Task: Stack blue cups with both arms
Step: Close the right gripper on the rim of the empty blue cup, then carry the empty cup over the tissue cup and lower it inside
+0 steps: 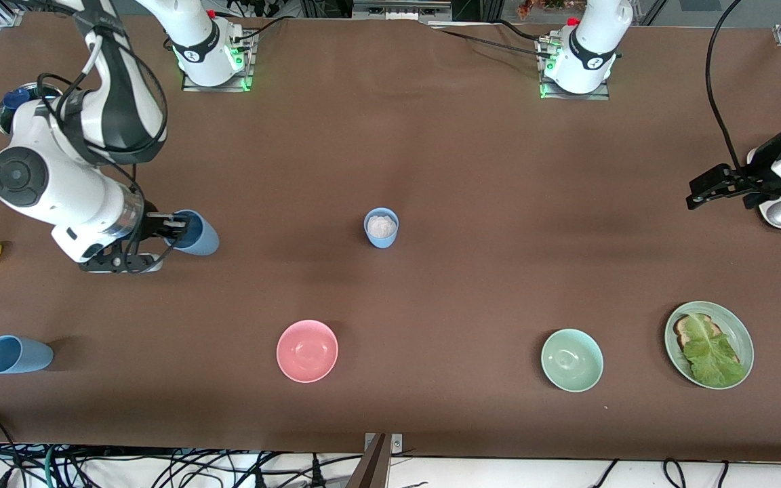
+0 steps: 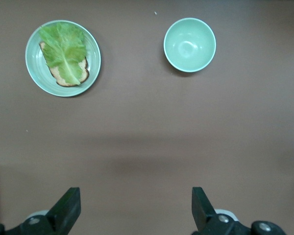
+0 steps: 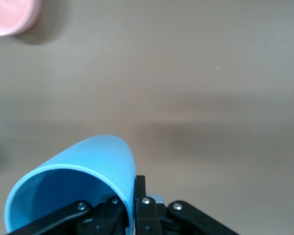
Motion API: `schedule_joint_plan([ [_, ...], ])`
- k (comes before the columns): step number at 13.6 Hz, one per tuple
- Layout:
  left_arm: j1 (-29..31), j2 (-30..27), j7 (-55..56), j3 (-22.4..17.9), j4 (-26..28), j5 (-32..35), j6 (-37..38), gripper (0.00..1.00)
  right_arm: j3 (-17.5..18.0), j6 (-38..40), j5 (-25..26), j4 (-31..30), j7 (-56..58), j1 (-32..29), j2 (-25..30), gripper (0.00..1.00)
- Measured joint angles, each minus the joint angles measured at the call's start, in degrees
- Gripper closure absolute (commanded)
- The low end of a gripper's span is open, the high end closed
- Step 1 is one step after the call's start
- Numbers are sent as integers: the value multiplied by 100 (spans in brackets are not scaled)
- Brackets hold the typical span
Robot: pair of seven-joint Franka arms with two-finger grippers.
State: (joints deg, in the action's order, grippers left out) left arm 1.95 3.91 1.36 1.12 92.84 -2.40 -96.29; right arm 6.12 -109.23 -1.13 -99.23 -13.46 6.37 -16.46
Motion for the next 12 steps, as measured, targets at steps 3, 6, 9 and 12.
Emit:
schedule_joint_plan([
  [3, -1, -215, -7, 40, 53, -20, 0, 0, 738, -126, -18, 39, -1374, 38, -52, 100],
  [6, -4, -401, -9, 56, 41, -20, 3, 0, 1129, -609, -21, 41, -2569, 348, -194, 100],
  [9, -7, -498, -17, 58, 26, -19, 223, 0, 1157, -1098, -21, 142, -3561, 970, -477, 100],
  [12, -17, -584, -34, 65, -255, -10, 346, 0, 1157, -1184, -17, 830, -4440, 1503, -963, 100],
])
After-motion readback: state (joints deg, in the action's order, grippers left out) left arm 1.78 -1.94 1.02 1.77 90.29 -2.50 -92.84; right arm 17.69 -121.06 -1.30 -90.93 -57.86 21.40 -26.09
